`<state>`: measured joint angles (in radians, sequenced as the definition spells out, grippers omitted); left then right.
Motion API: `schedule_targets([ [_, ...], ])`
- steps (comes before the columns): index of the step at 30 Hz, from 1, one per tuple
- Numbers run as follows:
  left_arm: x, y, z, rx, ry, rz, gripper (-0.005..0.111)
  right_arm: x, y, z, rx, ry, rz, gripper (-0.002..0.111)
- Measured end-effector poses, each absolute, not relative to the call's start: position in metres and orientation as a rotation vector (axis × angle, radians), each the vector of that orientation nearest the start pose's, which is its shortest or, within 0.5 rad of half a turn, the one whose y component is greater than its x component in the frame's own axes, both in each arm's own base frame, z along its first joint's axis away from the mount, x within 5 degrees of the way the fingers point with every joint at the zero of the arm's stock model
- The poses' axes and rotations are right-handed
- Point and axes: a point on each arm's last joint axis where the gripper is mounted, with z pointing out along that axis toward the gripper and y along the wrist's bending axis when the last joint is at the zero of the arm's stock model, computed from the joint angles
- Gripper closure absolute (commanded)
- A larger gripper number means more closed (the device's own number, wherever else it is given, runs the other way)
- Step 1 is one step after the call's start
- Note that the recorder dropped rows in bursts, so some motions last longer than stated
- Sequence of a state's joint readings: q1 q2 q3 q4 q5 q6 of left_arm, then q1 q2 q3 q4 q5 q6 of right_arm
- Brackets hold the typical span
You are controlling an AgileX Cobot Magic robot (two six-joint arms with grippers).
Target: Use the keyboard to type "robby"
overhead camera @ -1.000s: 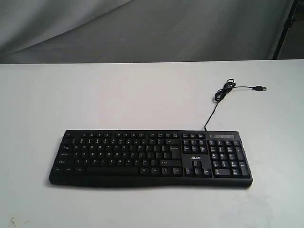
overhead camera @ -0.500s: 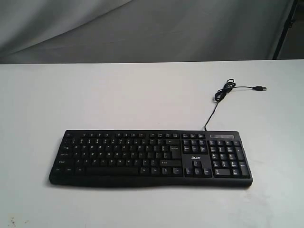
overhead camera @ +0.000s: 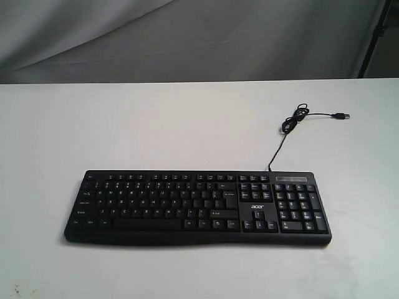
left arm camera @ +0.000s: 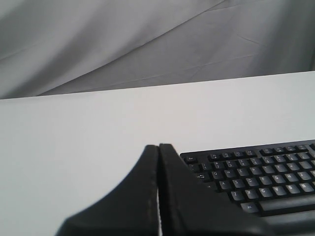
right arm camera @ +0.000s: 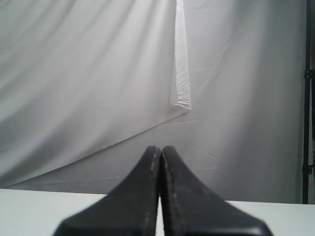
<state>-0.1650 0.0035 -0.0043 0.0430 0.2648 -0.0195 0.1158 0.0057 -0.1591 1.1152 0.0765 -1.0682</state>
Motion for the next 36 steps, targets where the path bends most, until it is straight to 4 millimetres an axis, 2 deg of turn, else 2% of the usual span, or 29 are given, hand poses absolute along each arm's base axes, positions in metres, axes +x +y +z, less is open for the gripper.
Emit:
schedule_targets([
  [7,0.055,-0.008,0.190,0.155,1.741,-0.095,0.107,0.046,0.011,0.253,-0.038,1.478,0.240,0.108],
  [10,0.055,-0.008,0.190,0.155,1.741,-0.095,0.107,0.047,0.008,0.245,-0.030,1.563,0.189,0.108],
  [19,0.055,-0.008,0.190,0.155,1.741,-0.095,0.107,0.047,0.006,0.239,-0.098,1.629,0.092,0.108],
  [28,0.055,-0.008,0.190,0.155,1.741,-0.095,0.107,0.052,0.006,0.201,-0.124,1.753,0.072,0.108],
  [36,0.055,-0.008,0.190,0.155,1.741,-0.095,0.107,0.053,0.006,0.193,-0.128,1.782,0.068,0.108],
])
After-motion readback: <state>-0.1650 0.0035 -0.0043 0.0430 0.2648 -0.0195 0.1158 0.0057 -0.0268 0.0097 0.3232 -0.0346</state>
